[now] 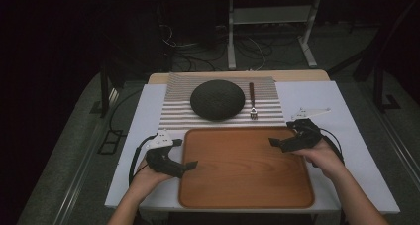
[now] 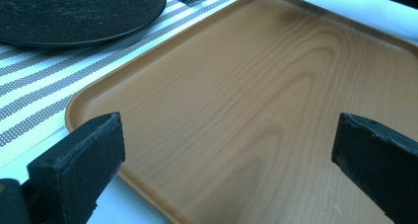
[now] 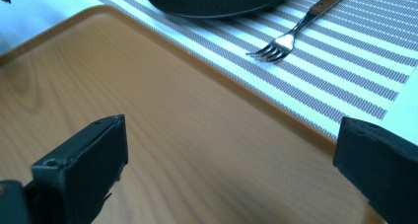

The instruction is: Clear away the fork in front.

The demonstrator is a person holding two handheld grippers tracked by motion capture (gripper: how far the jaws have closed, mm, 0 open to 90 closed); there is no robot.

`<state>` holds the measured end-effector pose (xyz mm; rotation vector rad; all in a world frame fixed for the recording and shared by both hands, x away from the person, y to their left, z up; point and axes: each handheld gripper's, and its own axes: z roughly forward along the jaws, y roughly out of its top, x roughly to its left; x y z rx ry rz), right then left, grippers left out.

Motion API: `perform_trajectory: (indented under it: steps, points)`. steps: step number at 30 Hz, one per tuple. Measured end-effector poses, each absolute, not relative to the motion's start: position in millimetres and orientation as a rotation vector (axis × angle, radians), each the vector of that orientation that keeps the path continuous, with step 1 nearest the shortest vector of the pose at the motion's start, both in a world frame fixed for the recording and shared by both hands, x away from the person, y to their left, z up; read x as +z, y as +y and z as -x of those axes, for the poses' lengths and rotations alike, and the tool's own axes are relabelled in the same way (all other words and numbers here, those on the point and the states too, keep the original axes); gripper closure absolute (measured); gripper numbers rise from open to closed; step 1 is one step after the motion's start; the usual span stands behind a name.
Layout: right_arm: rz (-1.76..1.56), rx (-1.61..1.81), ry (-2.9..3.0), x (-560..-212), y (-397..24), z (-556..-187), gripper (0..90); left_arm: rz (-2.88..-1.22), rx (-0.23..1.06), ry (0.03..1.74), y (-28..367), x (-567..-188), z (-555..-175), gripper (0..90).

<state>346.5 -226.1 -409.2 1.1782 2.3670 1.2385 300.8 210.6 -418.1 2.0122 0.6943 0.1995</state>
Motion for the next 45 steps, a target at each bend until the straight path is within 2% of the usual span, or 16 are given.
perform_trajectory:
  steps: [45]
  points:
    - [-1.281,1.087,2.361,-400,-201,-428,0.6,-2.004,0.199,0.677,208,-416,-298,0.0]
